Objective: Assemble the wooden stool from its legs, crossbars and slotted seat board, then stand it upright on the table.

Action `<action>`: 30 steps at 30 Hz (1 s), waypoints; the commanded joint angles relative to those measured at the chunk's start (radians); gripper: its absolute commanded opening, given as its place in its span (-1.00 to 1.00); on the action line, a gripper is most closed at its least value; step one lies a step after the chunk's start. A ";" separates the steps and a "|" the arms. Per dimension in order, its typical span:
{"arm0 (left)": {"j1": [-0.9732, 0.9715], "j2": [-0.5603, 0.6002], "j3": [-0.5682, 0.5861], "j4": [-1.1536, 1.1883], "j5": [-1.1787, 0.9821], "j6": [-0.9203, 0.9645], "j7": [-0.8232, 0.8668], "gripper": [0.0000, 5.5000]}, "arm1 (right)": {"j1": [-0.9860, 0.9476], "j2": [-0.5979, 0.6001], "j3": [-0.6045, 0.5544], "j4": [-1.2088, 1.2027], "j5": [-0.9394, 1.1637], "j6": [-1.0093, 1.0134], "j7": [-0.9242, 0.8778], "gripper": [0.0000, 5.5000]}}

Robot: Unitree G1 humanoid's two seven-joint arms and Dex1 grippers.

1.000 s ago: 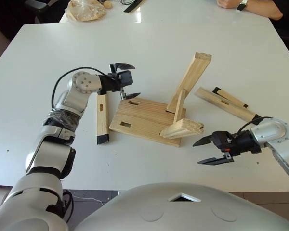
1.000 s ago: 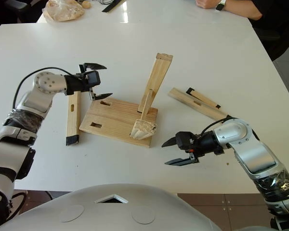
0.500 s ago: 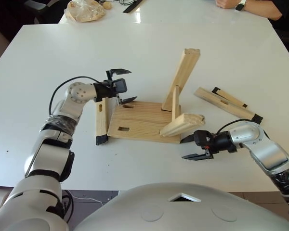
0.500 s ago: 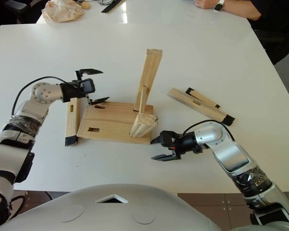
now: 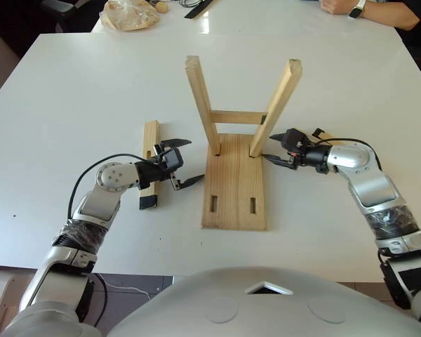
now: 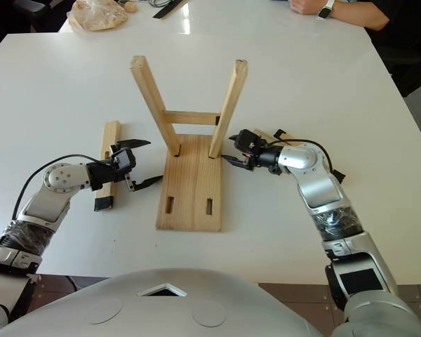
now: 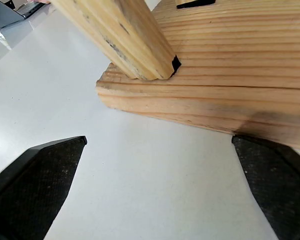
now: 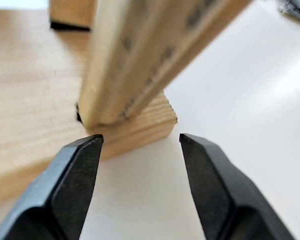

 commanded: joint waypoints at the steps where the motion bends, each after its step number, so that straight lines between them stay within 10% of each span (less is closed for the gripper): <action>1: 0.026 0.005 0.015 -0.005 0.031 0.067 0.018 0.96 | -0.004 -0.005 -0.018 -0.002 0.001 -0.010 0.002 0.02; 15: 0.290 0.114 0.147 -0.417 -0.031 0.223 0.013 0.96 | 0.315 -0.252 -0.129 -0.343 0.107 0.065 0.172 0.02; 30: 0.194 0.012 0.013 -0.240 0.114 0.141 0.073 0.96 | 0.222 -0.053 0.044 -0.206 0.044 0.068 0.092 0.02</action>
